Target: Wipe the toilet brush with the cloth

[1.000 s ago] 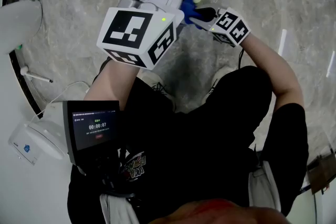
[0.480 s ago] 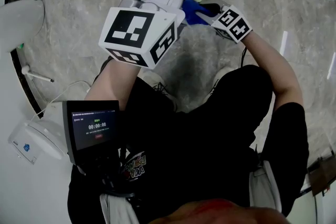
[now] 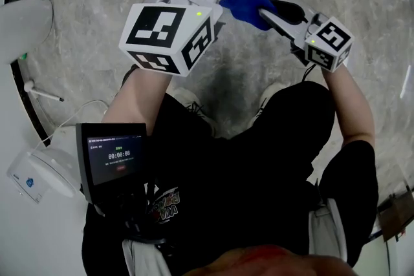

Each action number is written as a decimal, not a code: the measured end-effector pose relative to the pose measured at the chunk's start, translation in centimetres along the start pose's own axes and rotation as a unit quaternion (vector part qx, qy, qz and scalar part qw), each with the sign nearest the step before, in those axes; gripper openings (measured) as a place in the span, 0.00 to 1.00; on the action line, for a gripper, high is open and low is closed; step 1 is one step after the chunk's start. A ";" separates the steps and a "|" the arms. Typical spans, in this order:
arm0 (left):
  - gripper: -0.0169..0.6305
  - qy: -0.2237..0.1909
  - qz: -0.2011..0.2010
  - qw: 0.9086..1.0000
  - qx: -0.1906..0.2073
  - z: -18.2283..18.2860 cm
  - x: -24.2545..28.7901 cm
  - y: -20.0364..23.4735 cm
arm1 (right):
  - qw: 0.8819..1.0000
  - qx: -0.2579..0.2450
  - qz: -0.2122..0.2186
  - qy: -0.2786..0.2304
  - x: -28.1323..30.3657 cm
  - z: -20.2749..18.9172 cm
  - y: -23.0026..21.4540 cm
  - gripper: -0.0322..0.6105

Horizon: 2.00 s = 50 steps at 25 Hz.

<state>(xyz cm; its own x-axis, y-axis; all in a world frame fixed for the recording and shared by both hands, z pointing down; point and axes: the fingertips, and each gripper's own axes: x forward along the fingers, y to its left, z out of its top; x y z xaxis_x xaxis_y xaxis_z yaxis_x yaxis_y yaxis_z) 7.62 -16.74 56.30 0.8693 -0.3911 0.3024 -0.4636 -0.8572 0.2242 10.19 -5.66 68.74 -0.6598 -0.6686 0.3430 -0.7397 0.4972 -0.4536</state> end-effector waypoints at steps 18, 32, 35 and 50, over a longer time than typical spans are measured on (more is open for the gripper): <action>0.03 0.046 0.001 0.999 -0.029 -2.3 1.8 2.2 | 0.965 0.260 -0.029 0.007 5.3 -3.6 -6.1 0.20; 0.03 0.047 -0.006 0.999 -0.018 -2.0 1.7 1.7 | 0.932 0.336 0.081 -0.113 3.8 6.5 -3.5 0.20; 0.03 0.047 -0.006 0.999 -0.013 -2.4 1.4 1.9 | 0.929 0.323 0.111 -0.143 2.3 9.1 -1.7 0.20; 0.03 0.054 -0.010 0.999 0.002 -3.2 1.3 1.5 | 0.933 0.214 0.154 -0.245 -6.3 18.1 1.7 0.20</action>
<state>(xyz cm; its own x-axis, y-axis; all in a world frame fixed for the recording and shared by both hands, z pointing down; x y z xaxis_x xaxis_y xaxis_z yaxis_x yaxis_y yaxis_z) 7.52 -17.46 59.96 0.8549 -0.3358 0.3954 -0.4456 -0.8657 0.2281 15.48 -10.65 50.88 -0.6143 -0.7556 -0.2275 -0.3349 0.5107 -0.7919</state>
